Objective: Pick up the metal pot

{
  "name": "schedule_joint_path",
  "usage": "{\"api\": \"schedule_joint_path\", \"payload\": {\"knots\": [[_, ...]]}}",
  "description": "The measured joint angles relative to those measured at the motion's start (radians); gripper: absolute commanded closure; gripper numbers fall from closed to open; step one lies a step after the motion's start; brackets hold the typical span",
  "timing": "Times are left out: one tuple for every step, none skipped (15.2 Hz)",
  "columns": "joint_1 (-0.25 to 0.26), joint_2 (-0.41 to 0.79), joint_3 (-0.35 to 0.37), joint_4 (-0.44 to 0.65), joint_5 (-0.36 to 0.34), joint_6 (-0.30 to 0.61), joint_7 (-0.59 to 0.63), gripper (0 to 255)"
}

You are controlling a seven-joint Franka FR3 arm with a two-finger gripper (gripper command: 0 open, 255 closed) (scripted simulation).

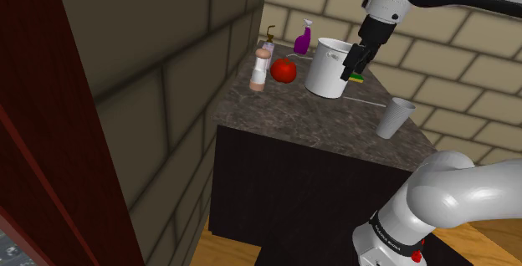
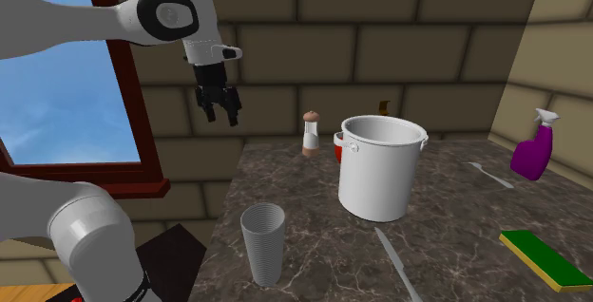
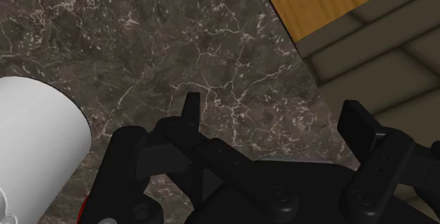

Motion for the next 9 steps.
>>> {"api": "schedule_joint_path", "payload": {"knots": [[0.0, 0.0, 0.0, 0.0, 0.0, 0.0, 0.0, 0], [-0.002, 0.012, -0.006, 0.005, -0.003, 0.007, -0.006, 0], [-0.005, 0.033, -0.019, 0.021, -0.009, 0.012, -0.018, 0], [-0.008, 0.062, -0.032, 0.043, -0.014, 0.02, -0.031, 0], [-0.013, 0.1, -0.048, 0.068, -0.02, 0.034, -0.047, 0], [-0.016, 0.128, -0.062, 0.089, -0.024, 0.041, -0.061, 0], [-0.018, 0.159, -0.075, 0.112, -0.028, 0.049, -0.075, 0], [-0.021, 0.191, -0.089, 0.142, -0.03, 0.052, -0.09, 0], [-0.025, 0.219, -0.105, 0.169, -0.033, 0.053, -0.108, 0]]}}
